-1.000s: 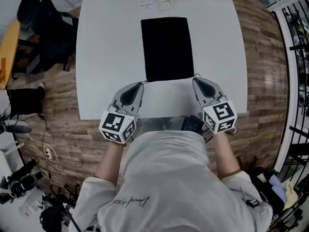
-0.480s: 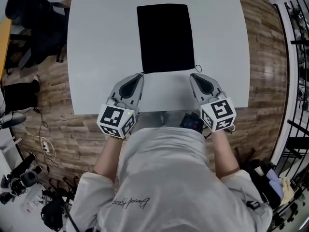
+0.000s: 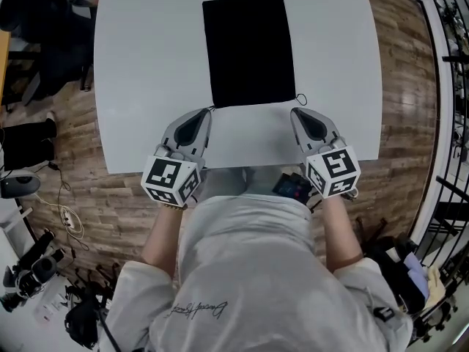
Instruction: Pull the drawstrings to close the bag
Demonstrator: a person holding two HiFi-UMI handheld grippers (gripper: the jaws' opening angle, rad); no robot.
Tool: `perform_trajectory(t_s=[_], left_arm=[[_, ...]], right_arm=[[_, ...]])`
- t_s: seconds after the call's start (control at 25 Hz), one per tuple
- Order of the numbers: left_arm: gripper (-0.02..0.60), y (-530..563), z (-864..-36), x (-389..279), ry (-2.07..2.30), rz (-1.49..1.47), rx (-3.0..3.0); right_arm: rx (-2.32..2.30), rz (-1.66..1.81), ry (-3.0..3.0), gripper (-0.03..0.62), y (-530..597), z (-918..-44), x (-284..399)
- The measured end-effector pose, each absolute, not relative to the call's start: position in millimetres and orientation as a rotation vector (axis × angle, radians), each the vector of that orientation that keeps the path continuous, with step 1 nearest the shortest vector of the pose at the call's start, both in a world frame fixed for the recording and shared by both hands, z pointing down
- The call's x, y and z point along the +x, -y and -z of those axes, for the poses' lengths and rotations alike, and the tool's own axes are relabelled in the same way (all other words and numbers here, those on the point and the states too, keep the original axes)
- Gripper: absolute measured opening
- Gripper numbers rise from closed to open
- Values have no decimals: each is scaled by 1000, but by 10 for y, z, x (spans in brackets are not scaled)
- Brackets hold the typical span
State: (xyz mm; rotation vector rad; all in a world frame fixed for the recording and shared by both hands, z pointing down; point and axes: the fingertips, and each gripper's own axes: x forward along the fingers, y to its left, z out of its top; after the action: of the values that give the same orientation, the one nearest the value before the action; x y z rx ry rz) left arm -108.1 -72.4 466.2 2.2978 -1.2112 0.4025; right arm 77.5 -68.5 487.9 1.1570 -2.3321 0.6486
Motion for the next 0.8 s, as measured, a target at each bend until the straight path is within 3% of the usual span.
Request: perform_trajectory(t_s=[0.8], left_arm=[[11,601,-5336,-1422,1277,-676,2170]], right_arm=[[1169,-559,2146,21,673,-5390,1209]])
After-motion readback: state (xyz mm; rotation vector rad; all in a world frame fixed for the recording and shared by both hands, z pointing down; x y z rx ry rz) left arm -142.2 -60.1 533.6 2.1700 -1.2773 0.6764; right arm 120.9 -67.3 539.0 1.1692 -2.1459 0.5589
